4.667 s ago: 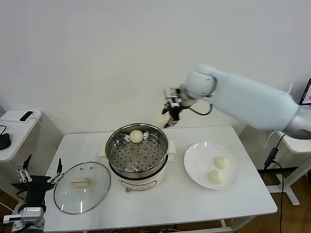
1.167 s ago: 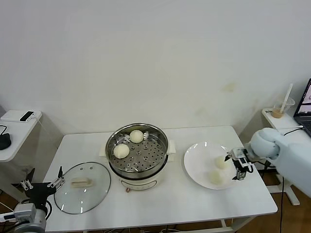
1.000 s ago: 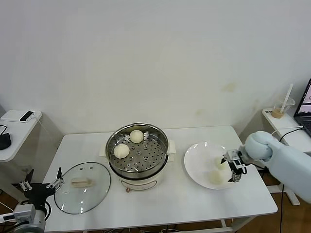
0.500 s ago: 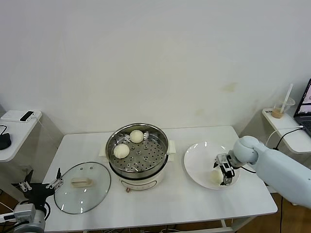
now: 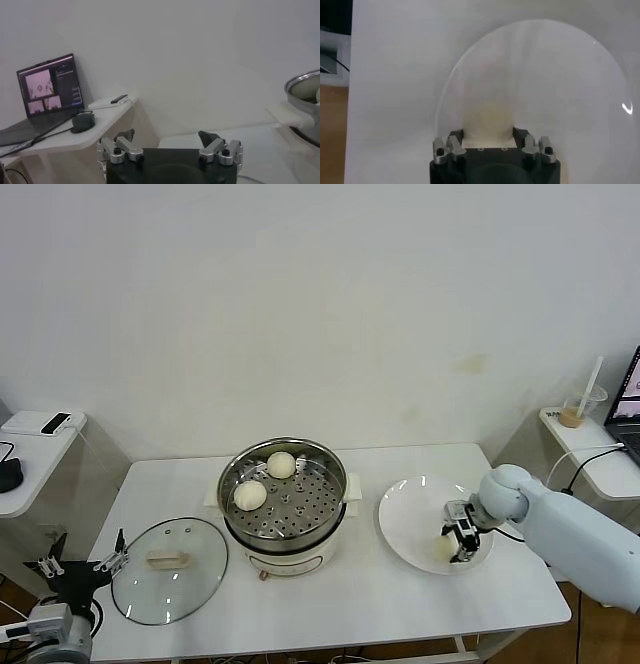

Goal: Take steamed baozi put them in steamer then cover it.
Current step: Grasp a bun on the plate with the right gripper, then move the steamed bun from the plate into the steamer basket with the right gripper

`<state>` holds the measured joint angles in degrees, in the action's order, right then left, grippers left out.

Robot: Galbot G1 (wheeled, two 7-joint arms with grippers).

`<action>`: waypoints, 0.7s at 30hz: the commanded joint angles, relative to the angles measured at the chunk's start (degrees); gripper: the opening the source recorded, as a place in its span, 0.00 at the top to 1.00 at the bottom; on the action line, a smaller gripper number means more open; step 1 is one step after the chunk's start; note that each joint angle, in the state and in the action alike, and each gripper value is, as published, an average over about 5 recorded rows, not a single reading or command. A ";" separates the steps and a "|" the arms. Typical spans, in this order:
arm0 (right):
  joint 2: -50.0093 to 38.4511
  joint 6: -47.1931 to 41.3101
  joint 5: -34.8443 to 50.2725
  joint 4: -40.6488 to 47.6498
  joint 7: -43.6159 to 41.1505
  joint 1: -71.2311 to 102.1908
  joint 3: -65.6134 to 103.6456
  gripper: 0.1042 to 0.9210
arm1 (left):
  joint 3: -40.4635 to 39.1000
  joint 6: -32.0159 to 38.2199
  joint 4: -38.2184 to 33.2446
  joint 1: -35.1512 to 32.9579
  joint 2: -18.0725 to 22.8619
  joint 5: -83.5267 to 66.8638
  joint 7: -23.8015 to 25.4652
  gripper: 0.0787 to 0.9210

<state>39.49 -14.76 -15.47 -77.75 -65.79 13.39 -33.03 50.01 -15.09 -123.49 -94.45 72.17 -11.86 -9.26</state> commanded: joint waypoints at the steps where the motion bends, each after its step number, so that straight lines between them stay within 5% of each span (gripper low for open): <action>1: -0.73 -0.04 0.55 -0.14 -1.03 -1.22 0.90 0.45 | 0.02 0.00 -0.20 -0.01 -0.16 -0.10 0.01 0.12; 13: -4.20 0.44 9.74 -3.78 -4.85 -19.91 -4.11 0.45 | 0.40 0.07 -0.25 -0.36 -0.70 -0.54 0.16 0.12; 21: 5.71 -0.52 17.16 -3.01 -4.57 -39.31 -15.65 0.45 | 0.31 0.00 -0.78 -0.43 -0.41 -0.40 0.15 0.12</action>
<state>38.12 -14.81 -6.32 -80.69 -69.70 -5.36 -38.50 50.38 -15.04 -124.15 -94.91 71.62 -12.38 -9.10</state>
